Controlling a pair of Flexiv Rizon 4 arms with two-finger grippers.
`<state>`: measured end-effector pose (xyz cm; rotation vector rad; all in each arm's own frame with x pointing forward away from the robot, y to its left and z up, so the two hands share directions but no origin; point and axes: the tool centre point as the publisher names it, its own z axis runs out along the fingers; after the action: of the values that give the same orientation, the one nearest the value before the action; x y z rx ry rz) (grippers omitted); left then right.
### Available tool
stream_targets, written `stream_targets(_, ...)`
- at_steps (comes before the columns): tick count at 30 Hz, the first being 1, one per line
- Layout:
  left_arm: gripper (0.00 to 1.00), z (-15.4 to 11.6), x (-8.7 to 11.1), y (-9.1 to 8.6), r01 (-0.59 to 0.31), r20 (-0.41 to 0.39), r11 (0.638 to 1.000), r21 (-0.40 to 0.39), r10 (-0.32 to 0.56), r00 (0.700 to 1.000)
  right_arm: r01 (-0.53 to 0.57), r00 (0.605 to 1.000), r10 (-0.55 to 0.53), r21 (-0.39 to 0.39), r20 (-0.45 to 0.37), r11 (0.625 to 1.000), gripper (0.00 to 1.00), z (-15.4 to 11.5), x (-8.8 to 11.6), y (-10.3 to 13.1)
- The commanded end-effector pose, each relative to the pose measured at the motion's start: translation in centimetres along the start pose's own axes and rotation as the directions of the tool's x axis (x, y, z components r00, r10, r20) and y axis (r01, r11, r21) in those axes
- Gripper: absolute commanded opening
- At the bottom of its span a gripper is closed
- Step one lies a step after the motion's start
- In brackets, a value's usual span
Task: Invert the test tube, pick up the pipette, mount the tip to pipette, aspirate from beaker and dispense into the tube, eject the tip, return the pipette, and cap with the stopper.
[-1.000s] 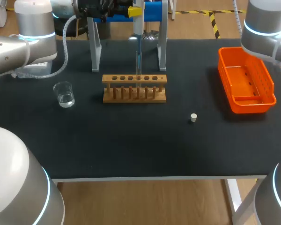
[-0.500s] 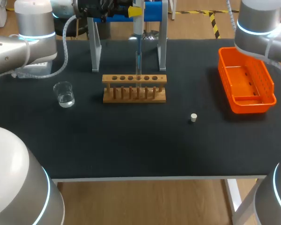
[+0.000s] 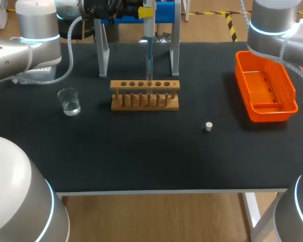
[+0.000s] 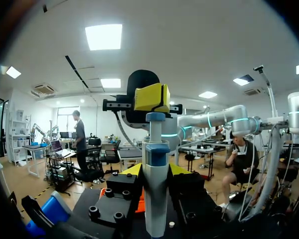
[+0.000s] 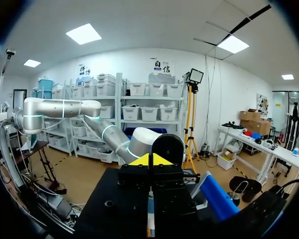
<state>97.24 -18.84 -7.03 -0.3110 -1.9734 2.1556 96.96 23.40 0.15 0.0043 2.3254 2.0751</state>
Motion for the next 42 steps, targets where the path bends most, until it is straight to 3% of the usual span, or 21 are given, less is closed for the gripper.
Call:
stream_targets(1,0.0,-0.1,-0.2,0.0,0.0,-0.005,1.0,0.0,0.0,1.0,-0.001,1.0,0.001,-0.001,-0.005,1.0,0.0,0.3,-0.2,0.0)
stream_targets(42,0.0,-0.1,-0.2,0.0,0.0,-0.005,1.0,0.0,0.0,1.0,-0.021,1.0,0.022,0.014,-0.018,1.0,0.0,1.1,0.1,-1.6)
